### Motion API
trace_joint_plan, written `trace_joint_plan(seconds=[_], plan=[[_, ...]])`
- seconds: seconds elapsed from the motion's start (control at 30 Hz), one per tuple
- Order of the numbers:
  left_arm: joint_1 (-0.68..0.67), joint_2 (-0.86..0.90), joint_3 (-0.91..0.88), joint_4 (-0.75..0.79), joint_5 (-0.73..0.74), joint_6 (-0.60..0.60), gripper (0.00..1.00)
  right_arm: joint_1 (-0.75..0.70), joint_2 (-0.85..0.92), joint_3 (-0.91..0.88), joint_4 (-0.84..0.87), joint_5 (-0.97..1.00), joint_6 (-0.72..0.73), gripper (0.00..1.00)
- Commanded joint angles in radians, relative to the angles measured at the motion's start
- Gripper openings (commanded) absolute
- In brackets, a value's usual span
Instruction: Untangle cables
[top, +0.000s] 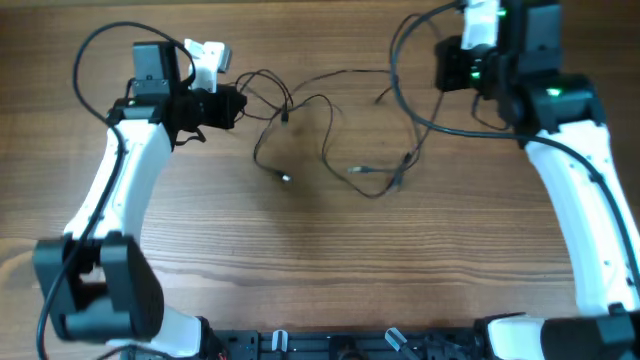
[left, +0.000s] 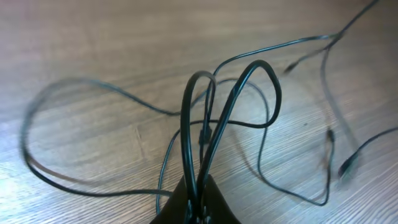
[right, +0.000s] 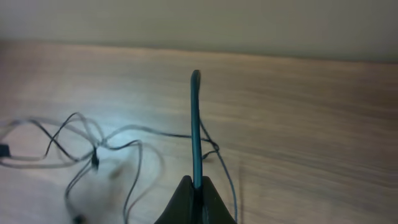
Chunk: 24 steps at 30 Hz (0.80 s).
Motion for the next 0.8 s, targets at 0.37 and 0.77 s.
trace_joint_plan(seconds=[0.37,0.77], plan=[[-0.002,0.208,-0.003,0.024,-0.065,0.039,0.06,-0.014,-0.171,0.216,0.010,-0.037,0.036,0.04],[-0.015,0.212,-0.003,-0.004,-0.021,0.038,0.24,-0.014,-0.159,0.237,-0.217,0.022,0.025,0.04]])
